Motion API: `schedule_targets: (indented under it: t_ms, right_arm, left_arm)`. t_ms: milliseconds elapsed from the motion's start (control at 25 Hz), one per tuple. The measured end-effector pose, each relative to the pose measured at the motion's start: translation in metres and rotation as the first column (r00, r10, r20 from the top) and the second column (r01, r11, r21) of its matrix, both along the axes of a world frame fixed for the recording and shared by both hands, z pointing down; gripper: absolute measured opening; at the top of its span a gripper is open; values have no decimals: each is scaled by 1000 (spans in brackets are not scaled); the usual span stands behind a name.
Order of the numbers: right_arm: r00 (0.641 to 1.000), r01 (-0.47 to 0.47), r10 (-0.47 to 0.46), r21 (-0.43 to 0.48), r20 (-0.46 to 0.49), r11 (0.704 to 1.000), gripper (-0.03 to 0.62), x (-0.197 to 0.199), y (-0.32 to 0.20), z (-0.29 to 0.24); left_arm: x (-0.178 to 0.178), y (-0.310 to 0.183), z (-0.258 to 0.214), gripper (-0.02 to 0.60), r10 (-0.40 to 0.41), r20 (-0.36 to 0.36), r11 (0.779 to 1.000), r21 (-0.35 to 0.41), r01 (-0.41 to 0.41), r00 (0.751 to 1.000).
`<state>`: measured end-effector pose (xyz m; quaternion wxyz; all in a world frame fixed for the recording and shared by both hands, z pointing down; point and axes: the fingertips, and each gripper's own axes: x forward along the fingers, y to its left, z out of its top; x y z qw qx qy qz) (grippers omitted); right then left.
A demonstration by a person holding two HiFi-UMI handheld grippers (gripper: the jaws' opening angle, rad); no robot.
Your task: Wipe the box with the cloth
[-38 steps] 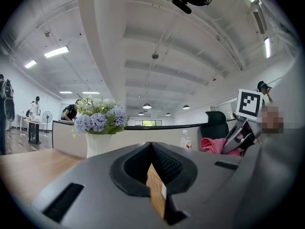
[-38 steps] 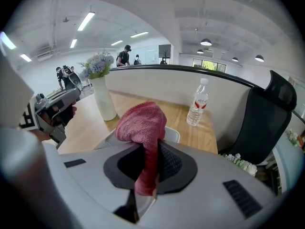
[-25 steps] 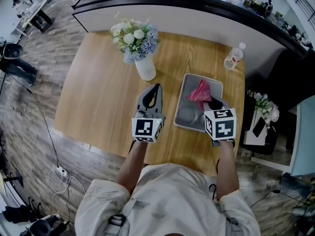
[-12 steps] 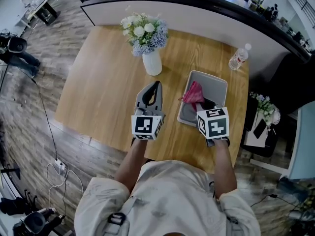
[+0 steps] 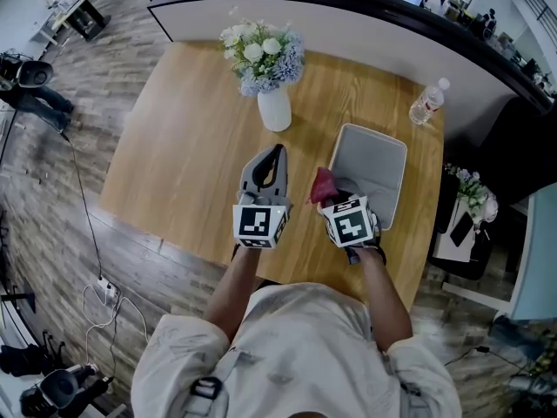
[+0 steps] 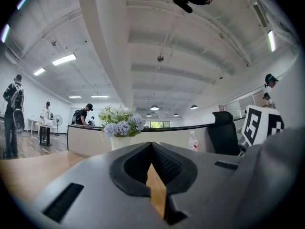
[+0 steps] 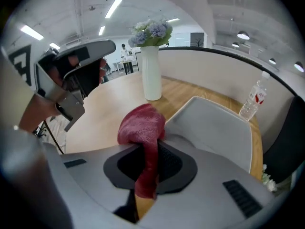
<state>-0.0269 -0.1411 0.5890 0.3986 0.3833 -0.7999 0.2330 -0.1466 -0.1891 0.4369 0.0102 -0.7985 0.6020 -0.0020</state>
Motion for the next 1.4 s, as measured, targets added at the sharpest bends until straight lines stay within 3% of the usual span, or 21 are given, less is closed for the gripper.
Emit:
schedule_targets:
  t_ms: [200,1400]
  right_arm:
    - [996,38,-34,49,-87,998,64,-6,3,0]
    - [998,48,-48,14,-46,999,64,2,4,1]
  left_arm:
    - [-2,-1,2,9,-3,1,1000,-6,3,1000]
    - [6,5,-5,9,-15,22,1000,8,14,1000]
